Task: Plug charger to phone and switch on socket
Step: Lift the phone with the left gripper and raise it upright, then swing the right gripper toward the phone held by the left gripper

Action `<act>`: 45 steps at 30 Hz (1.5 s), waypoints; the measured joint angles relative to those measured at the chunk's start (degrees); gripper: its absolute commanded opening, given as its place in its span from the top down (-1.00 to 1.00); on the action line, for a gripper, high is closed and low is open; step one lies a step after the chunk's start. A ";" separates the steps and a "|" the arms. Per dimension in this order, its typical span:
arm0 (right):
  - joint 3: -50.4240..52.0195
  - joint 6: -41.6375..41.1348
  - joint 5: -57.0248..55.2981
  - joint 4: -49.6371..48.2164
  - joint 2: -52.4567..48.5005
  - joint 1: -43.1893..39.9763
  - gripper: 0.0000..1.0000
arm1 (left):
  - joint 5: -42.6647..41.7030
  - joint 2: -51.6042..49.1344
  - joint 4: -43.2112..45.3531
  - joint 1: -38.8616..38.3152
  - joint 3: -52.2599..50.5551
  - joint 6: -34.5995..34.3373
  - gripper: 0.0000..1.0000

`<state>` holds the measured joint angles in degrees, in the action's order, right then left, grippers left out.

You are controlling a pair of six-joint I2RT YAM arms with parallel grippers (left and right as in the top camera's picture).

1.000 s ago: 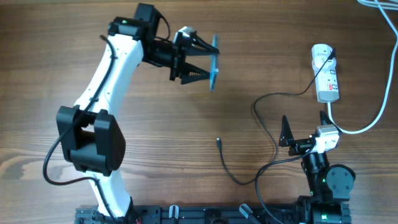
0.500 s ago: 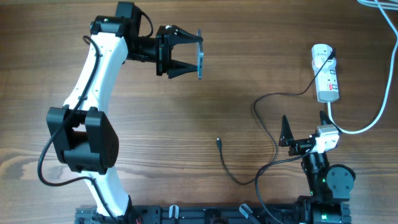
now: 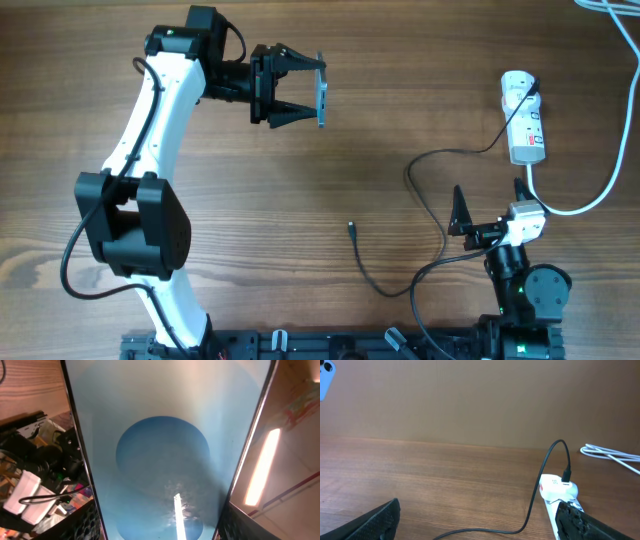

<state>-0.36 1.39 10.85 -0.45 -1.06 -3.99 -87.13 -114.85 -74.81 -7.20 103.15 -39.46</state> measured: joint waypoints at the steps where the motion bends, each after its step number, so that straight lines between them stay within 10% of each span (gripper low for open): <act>1: 0.00 0.00 0.00 0.02 0.00 0.00 -0.99 | -0.02 0.00 0.00 0.00 0.00 -0.31 -0.29; 17: 0.00 -2.51 0.79 -0.02 0.00 0.00 -0.99 | -0.02 0.00 -0.02 0.04 0.00 -2.25 -0.25; 30: 0.00 -59.36 15.50 -8.07 0.00 0.00 -0.99 | -0.02 0.00 -0.02 2.82 0.00 -2.89 -0.24; 45: -1.62 -48.72 9.68 5.57 -8.81 0.11 -0.99 | -0.02 0.94 -1.73 2.62 0.00 -2.91 -0.22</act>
<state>-1.98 -47.33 20.53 5.13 -9.87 -3.88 -87.15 -113.91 -76.53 -4.58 103.15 -42.37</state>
